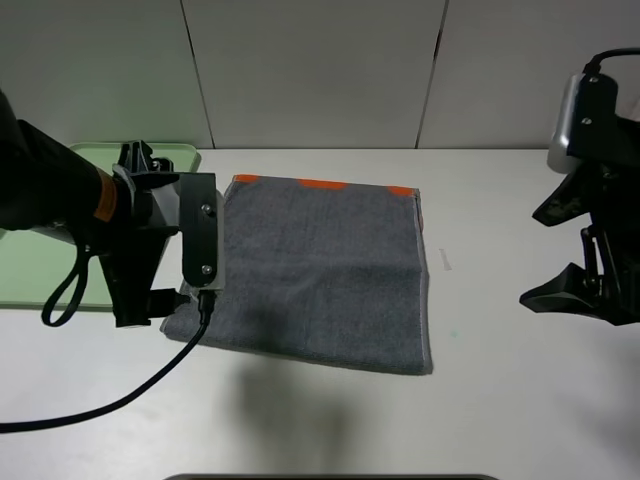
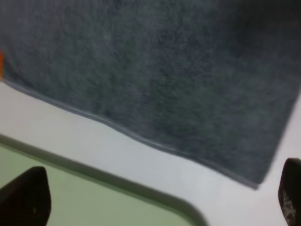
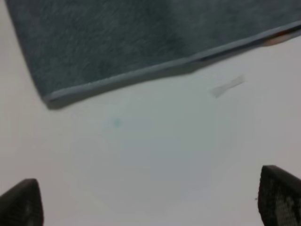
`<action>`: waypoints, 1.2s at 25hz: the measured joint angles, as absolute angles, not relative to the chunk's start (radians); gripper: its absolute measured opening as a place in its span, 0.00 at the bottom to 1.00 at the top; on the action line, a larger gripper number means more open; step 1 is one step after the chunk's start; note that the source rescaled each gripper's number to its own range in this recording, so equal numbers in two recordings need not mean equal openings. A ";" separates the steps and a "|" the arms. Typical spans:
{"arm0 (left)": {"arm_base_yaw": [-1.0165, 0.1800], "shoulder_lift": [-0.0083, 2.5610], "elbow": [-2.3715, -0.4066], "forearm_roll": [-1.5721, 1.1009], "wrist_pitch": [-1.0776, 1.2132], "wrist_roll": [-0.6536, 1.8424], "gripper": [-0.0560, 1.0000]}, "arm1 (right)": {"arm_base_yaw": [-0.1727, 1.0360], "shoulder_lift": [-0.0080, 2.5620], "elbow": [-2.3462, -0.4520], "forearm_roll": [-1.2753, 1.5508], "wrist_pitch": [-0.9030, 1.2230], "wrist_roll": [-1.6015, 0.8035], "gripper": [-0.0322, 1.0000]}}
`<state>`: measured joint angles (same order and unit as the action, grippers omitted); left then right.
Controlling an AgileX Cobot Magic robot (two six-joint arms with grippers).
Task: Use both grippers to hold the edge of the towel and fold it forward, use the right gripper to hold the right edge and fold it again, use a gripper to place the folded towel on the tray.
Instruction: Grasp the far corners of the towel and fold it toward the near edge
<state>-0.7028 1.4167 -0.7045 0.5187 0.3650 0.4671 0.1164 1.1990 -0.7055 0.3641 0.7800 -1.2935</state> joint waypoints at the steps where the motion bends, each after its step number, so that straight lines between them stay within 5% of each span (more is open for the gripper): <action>1: -0.703 1.425 -0.705 0.541 0.364 0.473 0.98 | 0.116 1.224 -0.705 0.364 0.773 -1.295 1.00; 30: -0.703 1.759 -0.705 0.610 0.287 0.532 0.97 | 0.116 1.371 -0.705 0.413 0.636 -1.320 1.00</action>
